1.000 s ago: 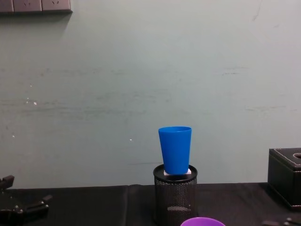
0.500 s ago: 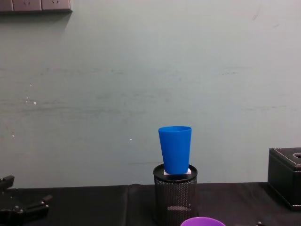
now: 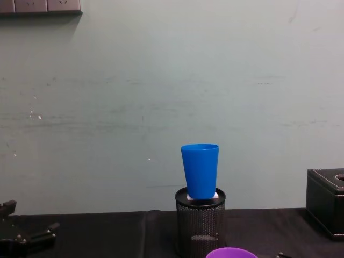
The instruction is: Pick up one cup with a gripper and tap it against the other cup.
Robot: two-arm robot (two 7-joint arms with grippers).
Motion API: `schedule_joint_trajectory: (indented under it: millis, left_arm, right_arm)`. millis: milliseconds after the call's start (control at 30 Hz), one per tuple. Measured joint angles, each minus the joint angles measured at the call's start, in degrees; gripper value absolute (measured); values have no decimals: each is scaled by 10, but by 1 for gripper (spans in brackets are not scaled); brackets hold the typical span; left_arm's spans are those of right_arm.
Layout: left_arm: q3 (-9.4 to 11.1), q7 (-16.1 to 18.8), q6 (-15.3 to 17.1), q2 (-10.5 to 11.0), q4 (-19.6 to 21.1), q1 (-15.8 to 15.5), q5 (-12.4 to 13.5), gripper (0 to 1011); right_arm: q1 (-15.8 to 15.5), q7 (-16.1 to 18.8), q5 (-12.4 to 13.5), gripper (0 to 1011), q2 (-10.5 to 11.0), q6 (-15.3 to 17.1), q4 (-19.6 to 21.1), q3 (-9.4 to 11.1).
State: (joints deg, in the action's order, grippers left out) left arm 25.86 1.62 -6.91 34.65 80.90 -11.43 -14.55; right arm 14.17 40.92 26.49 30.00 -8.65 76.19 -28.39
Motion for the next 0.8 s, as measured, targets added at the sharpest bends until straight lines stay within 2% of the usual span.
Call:
schedule_joint_trajectory:
  millis: [800]
  left_arm:
    - [0, 0, 0, 0, 0, 0, 0, 1000]
  right_arm:
    - [44, 10, -7, 1003, -48, -21, -72, -11]
